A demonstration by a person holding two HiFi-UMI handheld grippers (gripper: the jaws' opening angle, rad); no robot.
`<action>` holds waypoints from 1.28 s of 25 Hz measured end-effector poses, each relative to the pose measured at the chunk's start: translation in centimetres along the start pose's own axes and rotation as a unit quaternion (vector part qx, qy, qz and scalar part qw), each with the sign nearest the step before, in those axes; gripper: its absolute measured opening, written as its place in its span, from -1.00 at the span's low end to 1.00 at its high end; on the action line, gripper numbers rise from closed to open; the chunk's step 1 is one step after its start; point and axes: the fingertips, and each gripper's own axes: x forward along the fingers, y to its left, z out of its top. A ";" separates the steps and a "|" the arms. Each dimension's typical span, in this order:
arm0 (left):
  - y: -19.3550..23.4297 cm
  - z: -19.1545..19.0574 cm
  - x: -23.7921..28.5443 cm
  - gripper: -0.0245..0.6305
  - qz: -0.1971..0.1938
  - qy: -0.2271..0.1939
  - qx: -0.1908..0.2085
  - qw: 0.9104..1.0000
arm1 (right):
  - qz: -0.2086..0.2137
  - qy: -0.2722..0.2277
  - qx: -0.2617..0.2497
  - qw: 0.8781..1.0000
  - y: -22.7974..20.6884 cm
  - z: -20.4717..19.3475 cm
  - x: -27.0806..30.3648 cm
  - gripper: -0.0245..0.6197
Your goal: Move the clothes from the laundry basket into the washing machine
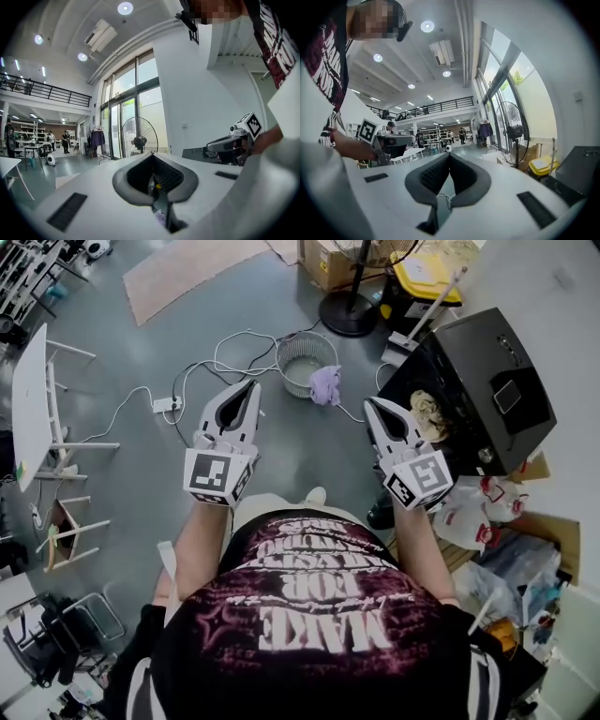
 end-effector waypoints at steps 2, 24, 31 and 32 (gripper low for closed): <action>0.0 0.3 0.1 -0.91 0.004 0.002 0.007 1.000 | -0.001 -0.002 0.000 1.000 -0.3 0.0 -0.1 -0.91; 4.7 0.0 5.9 -0.91 0.005 -0.025 0.014 1.000 | -0.058 0.000 -0.027 0.998 -4.2 1.0 5.0 -0.91; 6.6 -0.8 9.3 -0.91 -0.059 -0.007 -0.003 0.998 | -0.066 0.002 -0.020 0.998 -5.3 1.7 9.0 -0.91; 6.6 -0.7 9.7 -0.91 -0.071 -0.008 0.001 0.997 | -0.067 0.001 -0.018 0.998 -5.5 1.8 9.5 -0.91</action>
